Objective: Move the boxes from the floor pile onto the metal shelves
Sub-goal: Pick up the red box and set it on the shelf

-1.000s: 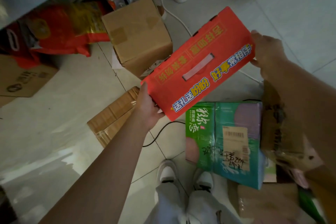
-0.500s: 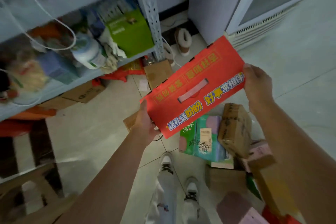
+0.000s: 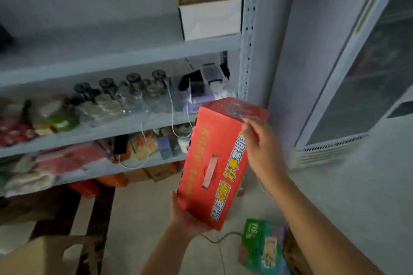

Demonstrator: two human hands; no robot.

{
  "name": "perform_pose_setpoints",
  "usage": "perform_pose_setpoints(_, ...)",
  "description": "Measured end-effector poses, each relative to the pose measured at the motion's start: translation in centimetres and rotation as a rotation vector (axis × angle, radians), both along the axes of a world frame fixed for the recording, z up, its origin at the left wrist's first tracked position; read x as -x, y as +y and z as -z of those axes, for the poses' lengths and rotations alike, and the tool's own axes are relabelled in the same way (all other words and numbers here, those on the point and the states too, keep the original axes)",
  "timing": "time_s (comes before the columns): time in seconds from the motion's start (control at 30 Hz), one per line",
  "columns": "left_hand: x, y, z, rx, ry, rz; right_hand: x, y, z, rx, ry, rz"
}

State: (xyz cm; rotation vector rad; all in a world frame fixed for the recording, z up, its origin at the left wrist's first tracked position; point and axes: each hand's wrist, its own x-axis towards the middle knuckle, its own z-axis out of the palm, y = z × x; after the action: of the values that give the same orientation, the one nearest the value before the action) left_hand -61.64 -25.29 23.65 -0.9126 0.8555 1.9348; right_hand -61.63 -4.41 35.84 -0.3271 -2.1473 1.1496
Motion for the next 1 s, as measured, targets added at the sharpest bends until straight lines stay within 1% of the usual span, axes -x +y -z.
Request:
perform_pose_setpoints(0.07,1.3,-1.5,-2.6,-0.109,0.108,0.011,0.0,-2.9,-4.3,0.0,0.093,-0.07)
perform_pose_setpoints(0.17,4.1,-4.4,-5.9,-0.156,0.169,-0.02,-1.2,-7.0,-10.0,-0.073,0.236,-0.105)
perform_pose_setpoints(0.2,4.8,-5.3,-7.4,-0.178,0.193,-0.046,-1.8,-8.4,-11.9,-0.061,0.286,-0.12)
perform_pose_setpoints(0.3,7.4,-7.6,-11.7,-0.24,0.28,-0.171,-1.6,-10.3,-16.3,0.16,0.345,-0.141)
perform_pose_setpoints(0.33,8.3,-8.2,-13.1,-0.26,0.319,-0.202,-1.2,-10.6,-17.8,0.214,0.302,-0.12)
perform_pose_setpoints(0.4,10.1,-9.4,-16.3,-0.276,0.429,-0.252,-0.4,-11.1,-20.4,0.353,0.141,-0.135)
perform_pose_setpoints(0.47,12.4,-10.6,-19.8,-0.321,0.554,-0.283,-0.3,-11.9,-22.4,0.576,0.087,-0.342)
perform_pose_setpoints(0.5,13.1,-11.2,-21.7,-0.333,0.612,-0.286,-0.4,-12.4,-23.2,0.631,0.092,-0.457)
perform_pose_setpoints(0.57,14.7,-12.3,-24.7,-0.392,0.724,-0.268,-0.4,-13.1,-23.7,0.599,0.106,-0.59)
perform_pose_setpoints(0.63,15.2,-13.5,-27.1,-0.41,0.815,-0.21,0.4,-13.5,-23.0,0.495,0.109,-0.654)
perform_pose_setpoints(0.73,14.7,-15.0,-29.2,-0.438,0.883,-0.048,1.5,-14.7,-21.4,0.373,0.023,-0.658)
perform_pose_setpoints(0.83,13.4,-16.5,-30.4,-0.375,0.961,-0.005,2.9,-15.6,-19.9,0.298,0.022,-0.596)
perform_pose_setpoints(0.9,12.6,-17.8,-30.6,-0.3,0.976,0.034,3.9,-16.1,-18.9,0.296,0.04,-0.588)
perform_pose_setpoints(0.97,12.6,-19.3,-30.3,-0.243,0.977,0.027,4.3,-17.0,-18.2,0.351,0.048,-0.633)
perform_pose_setpoints(1.0,12.9,-20.3,-30.1,-0.22,0.977,0.013,4.3,-17.6,-18.1,0.411,0.05,-0.673)
